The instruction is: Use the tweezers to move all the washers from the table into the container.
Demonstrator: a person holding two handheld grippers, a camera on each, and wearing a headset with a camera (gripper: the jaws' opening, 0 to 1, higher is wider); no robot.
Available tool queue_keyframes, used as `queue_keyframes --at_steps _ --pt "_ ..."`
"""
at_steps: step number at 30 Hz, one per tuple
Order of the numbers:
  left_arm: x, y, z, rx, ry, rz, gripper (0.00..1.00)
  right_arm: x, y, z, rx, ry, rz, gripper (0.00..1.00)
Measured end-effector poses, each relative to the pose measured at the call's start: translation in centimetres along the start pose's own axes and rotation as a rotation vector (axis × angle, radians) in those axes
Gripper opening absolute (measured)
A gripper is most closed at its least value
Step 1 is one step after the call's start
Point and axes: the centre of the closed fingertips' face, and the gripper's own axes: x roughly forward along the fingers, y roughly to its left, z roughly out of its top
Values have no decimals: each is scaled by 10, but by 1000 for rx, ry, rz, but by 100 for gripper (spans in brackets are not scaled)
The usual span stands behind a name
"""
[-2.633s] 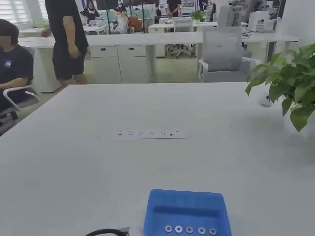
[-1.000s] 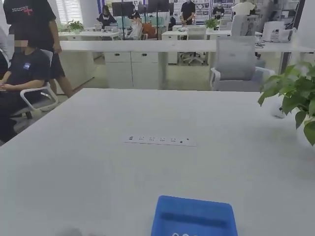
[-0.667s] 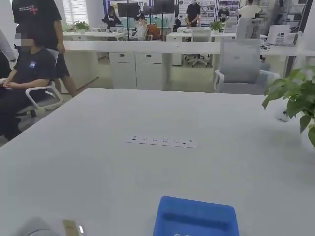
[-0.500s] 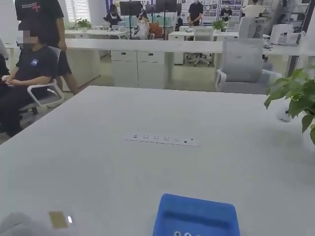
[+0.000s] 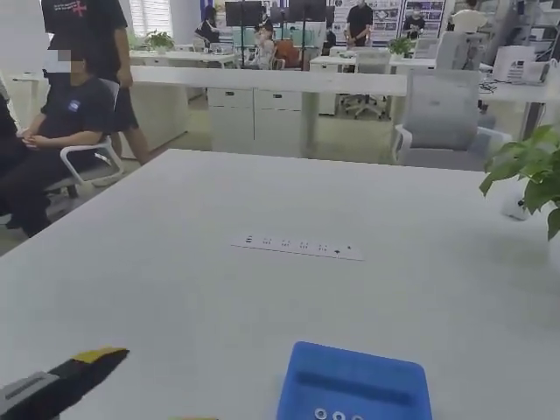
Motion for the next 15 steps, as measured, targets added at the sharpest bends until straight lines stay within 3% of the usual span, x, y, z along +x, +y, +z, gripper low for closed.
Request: queue_keyframes --at_steps 3,5,7,10,15 --pt "-8 11 17 4 -80 67 97 -3 -8 13 13 -77 -38 93" --pt "-13 14 26 0 -119 86 99 -4 -11 18 14 -111 -46 99" --pt "-19 20 34 14 -160 115 99 -6 -13 21 21 -130 -51 99" --pt "-23 26 40 12 -196 138 99 -12 -19 25 22 -156 -75 99" --pt "-28 26 47 -12 -234 137 99 -17 -25 30 47 -191 -106 99"
